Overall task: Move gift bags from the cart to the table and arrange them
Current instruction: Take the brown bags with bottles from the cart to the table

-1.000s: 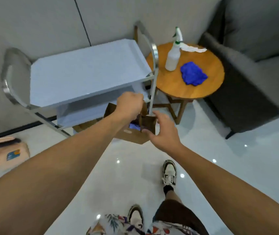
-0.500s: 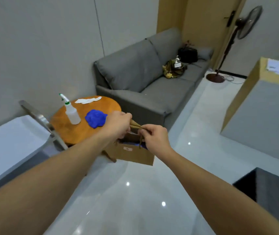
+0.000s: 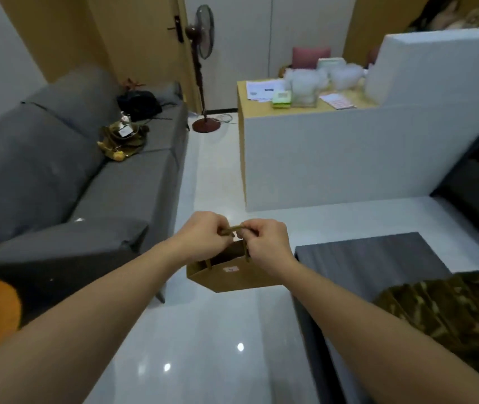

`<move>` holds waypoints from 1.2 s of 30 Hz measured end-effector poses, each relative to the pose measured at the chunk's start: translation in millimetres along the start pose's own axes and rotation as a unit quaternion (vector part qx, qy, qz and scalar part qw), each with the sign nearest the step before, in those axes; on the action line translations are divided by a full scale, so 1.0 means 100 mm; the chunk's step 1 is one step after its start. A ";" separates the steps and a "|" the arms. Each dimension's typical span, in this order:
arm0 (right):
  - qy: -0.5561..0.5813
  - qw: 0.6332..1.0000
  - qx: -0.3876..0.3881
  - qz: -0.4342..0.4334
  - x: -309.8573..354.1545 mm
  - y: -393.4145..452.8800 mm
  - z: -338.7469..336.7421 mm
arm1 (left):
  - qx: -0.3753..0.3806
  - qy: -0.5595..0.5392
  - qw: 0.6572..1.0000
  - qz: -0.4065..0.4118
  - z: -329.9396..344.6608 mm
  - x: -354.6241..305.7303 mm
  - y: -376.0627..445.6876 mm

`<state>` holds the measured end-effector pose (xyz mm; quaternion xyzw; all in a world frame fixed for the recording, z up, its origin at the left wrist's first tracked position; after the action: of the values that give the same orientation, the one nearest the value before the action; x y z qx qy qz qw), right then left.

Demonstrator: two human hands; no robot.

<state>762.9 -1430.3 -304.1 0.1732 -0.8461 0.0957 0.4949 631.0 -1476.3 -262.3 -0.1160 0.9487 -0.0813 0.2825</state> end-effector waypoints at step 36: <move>0.305 0.654 -0.366 0.588 -4.48 -1.81 -1.11 | 0.485 0.247 0.762 0.351 4.90 -2.50 1.41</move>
<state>1123.9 -1471.0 -641.2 -0.5944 -0.5394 0.0969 0.5885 1081.7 -1318.3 -569.8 0.4016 0.7943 -0.4511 0.0658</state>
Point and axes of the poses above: each hand's wrist, its own y-axis towards the middle knuckle, its own z-axis out of the palm, x = y × z, the point moved 8 cm from there along y, towards the middle knuckle, and after that the axes turned 3 degrees about -z, right-handed, at the moved point
